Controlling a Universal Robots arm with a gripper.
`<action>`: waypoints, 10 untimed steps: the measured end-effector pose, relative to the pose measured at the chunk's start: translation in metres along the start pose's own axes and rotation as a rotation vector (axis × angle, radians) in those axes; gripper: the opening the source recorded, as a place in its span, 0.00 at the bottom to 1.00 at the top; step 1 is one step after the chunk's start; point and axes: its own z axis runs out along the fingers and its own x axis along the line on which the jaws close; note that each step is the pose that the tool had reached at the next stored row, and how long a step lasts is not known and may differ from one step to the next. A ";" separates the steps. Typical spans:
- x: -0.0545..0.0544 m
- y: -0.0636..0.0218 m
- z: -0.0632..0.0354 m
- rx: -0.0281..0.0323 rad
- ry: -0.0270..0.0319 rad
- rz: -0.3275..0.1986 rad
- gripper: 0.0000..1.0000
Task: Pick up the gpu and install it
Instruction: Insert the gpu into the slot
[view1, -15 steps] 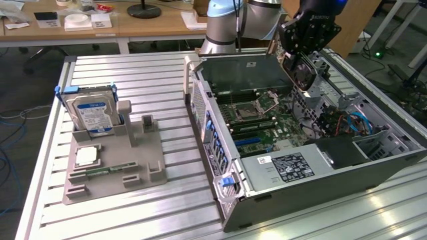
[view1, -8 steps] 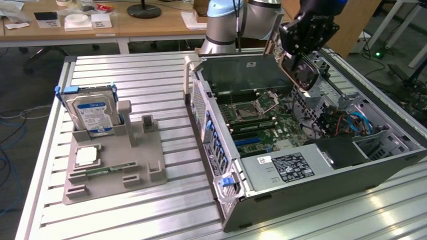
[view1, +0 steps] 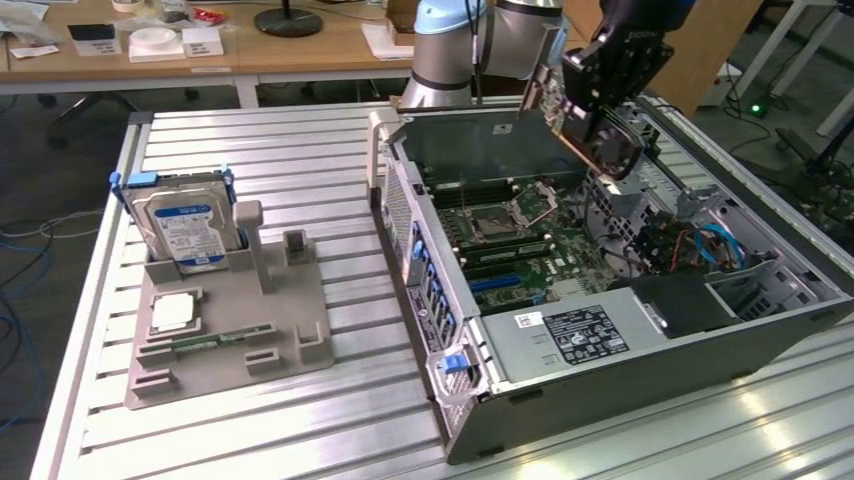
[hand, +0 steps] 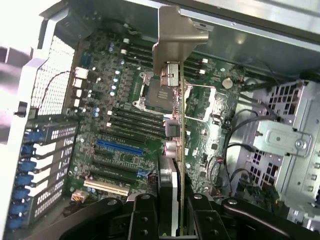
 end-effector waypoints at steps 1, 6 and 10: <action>0.000 0.0000 0.0000 0.0000 0.0003 -0.016 0.28; 0.000 0.0000 0.0000 0.0001 0.0019 -0.100 0.28; 0.000 0.0000 0.0000 0.0002 0.0034 -0.174 0.28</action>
